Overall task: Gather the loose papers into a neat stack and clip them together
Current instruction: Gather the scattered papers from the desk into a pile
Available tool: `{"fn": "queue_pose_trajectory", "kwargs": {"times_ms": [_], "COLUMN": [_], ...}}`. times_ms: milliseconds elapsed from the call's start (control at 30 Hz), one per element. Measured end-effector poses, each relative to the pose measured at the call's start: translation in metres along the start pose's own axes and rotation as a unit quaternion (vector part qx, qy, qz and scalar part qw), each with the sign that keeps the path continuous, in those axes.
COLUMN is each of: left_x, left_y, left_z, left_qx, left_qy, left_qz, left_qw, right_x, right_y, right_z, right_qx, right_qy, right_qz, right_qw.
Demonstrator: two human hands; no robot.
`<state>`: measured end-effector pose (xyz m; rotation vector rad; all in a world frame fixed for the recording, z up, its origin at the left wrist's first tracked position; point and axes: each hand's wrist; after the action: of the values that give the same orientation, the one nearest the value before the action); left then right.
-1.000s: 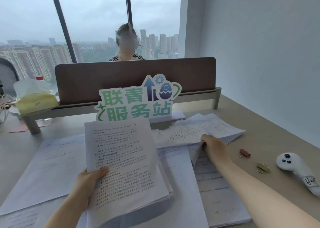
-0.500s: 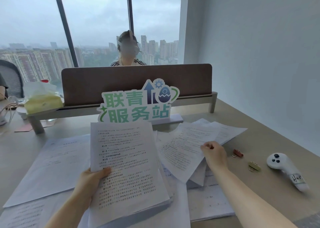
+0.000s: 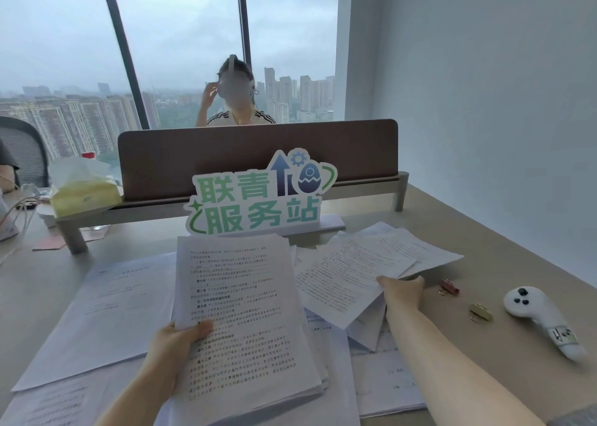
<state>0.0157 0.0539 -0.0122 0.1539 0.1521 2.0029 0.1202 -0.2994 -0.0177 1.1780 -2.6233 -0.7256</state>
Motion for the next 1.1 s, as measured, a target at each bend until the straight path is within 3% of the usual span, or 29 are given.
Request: {"fn": "queue_pose_trajectory", "kwargs": {"times_ms": [133, 333, 633, 867, 1100], "left_x": [0.0, -0.001, -0.002, -0.004, -0.003], "left_y": [0.003, 0.004, 0.001, -0.002, 0.001], "left_z": [0.002, 0.002, -0.001, 0.001, 0.001], "left_qx": [-0.005, -0.009, -0.018, -0.028, -0.028], "left_qy": [-0.001, -0.004, -0.003, -0.011, -0.023], "left_qz": [-0.007, -0.007, -0.003, 0.003, -0.024], "left_qw": [1.0, 1.0, 1.0, 1.0, 0.999], "right_x": [0.002, 0.011, 0.029, 0.031, 0.01], "right_y": [-0.012, -0.01, 0.005, 0.048, 0.055], "right_z": [0.001, -0.017, -0.055, -0.103, -0.081], "right_qx": [-0.016, 0.143, 0.305, 0.391, 0.304], "right_qy": [0.074, 0.249, 0.127, 0.061, 0.12], "right_qz": [-0.026, 0.033, 0.112, 0.046, -0.154], "right_qw": [0.997, 0.957, 0.937, 0.917, 0.932]}}
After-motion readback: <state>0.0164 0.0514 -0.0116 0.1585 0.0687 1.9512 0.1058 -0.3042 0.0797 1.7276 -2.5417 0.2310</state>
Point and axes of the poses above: each hand's wrist, its own y-axis away from the middle knuckle, its own x-axis out of the back of the hand, z = x × y, and after that the axes turned 12 degrees about -x, right-handed
